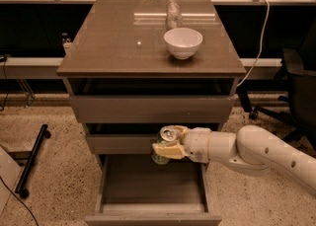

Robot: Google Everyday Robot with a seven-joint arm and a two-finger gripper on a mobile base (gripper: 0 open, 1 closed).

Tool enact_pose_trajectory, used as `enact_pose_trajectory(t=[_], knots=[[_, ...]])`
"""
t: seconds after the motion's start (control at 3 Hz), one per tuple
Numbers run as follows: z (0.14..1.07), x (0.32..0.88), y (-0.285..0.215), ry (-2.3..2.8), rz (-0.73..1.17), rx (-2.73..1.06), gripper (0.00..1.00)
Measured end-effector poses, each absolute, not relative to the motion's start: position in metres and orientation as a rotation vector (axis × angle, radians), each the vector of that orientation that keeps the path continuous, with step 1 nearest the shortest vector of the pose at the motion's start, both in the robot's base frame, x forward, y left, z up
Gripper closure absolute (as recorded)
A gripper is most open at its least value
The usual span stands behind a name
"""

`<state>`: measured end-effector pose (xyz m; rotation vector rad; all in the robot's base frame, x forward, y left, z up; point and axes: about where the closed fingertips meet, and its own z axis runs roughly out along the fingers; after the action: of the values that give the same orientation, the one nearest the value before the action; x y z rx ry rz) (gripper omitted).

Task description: Place green can into bottom drawer

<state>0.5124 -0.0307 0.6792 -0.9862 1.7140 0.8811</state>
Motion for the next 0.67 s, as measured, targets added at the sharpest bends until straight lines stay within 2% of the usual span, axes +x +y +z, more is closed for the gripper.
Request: enact_pose_trajectory(t=[0.67], knots=[[0.611, 0.501, -0.038, 1.761, 0.874, -0.901, 1.00]])
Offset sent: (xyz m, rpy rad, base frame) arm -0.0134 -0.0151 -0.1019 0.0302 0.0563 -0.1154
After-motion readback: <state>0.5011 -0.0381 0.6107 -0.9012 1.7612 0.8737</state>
